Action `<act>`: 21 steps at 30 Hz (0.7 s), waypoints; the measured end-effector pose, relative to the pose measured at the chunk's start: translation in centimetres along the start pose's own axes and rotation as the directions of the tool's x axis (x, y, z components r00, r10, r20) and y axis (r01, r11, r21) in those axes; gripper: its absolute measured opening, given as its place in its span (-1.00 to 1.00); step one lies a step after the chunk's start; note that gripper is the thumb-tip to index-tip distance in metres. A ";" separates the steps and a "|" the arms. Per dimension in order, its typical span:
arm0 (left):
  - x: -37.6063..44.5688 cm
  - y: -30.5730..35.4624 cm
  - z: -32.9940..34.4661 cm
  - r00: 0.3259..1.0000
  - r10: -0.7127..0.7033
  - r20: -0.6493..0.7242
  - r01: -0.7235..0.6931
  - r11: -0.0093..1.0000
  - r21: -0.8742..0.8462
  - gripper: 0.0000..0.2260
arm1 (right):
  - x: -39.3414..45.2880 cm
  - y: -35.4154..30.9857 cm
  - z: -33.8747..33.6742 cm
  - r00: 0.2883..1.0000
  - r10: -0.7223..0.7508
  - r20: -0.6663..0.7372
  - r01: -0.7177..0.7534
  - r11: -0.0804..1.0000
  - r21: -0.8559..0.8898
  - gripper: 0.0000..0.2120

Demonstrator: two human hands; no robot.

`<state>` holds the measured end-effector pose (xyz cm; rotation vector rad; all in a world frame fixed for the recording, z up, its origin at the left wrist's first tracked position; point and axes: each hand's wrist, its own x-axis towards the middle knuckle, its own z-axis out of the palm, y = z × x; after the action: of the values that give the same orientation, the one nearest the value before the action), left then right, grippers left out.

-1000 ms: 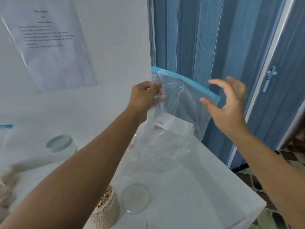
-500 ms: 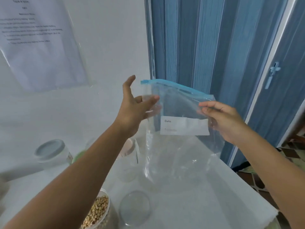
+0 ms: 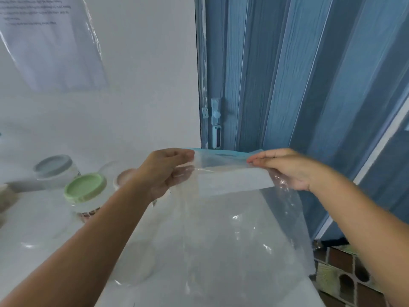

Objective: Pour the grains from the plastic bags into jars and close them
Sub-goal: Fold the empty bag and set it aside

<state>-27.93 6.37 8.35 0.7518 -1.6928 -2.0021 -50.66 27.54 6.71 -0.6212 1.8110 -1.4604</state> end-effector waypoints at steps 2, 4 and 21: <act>1.1 -2.6 -0.5 0.999 -0.027 -0.023 0.030 0.994 0.106 -0.86 | 1.7 2.7 0.5 1.000 0.017 0.004 -0.017 0.998 -0.057 -0.89; 2.0 -5.4 -1.1 0.998 -0.053 -0.030 0.058 0.976 0.212 -0.84 | 2.8 5.5 1.4 1.000 0.010 0.003 -0.009 0.988 -0.153 -0.86; 4.8 -14.0 0.2 0.997 -0.079 0.015 0.011 0.325 0.946 -0.60 | 1.9 13.0 6.3 0.964 -0.258 0.061 0.165 0.404 -0.900 -0.32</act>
<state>-31.24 6.00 -6.02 1.0694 -2.9077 -0.7838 -46.05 25.39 -6.95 -1.3721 2.6282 -0.4717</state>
